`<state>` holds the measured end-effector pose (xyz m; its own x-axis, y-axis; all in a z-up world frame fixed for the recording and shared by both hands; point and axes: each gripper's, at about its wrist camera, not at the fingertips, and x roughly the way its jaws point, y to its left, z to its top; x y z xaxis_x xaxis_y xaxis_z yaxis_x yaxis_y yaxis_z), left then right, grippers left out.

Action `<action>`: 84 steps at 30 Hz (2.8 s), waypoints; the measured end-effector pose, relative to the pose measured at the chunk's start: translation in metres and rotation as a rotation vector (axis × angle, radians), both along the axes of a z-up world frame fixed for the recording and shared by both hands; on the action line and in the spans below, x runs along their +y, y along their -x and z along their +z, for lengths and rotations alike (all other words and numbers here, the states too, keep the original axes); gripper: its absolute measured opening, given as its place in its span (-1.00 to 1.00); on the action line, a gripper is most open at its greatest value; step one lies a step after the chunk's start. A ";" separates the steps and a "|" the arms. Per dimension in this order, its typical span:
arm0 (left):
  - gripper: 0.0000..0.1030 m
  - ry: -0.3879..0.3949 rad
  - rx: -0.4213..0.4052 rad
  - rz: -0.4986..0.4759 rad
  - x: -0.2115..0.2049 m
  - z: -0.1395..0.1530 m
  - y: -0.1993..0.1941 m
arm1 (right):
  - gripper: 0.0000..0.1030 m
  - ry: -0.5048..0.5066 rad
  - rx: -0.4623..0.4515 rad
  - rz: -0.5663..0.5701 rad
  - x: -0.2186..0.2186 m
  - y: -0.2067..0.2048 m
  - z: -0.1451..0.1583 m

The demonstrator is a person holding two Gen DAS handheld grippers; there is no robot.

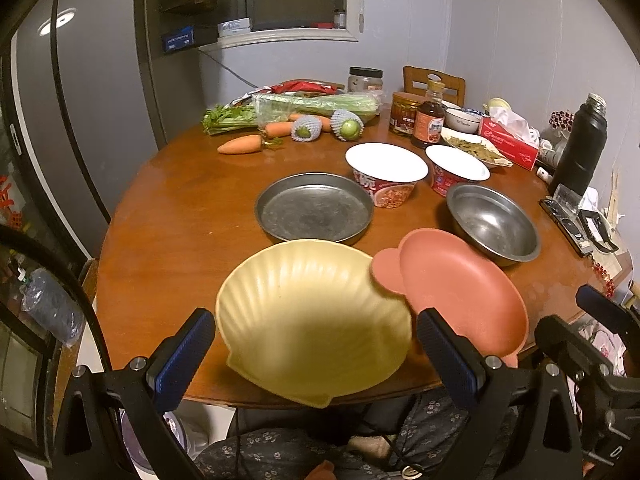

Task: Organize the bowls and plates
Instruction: 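Grasp the rim of the yellow shell-shaped plate with the left tool, then lift the yellow plate with the left tool and carry it aside, lowering it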

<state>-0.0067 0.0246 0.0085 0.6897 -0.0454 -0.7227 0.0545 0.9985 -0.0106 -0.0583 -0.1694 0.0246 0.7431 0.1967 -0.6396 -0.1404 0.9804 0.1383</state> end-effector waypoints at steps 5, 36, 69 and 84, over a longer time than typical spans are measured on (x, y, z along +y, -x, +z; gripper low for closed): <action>0.97 0.012 0.000 0.042 0.021 0.001 0.000 | 0.67 -0.009 0.016 0.050 0.015 0.002 -0.002; 0.94 -0.017 0.144 -0.081 0.091 -0.048 -0.080 | 0.67 -0.123 0.328 0.046 0.098 -0.038 -0.061; -0.01 0.040 0.159 -0.129 0.102 -0.049 -0.076 | -0.23 -0.026 0.242 0.182 0.135 -0.068 -0.059; 0.00 0.031 0.144 0.057 0.153 -0.046 -0.075 | -0.22 0.022 0.224 0.332 0.191 -0.108 -0.056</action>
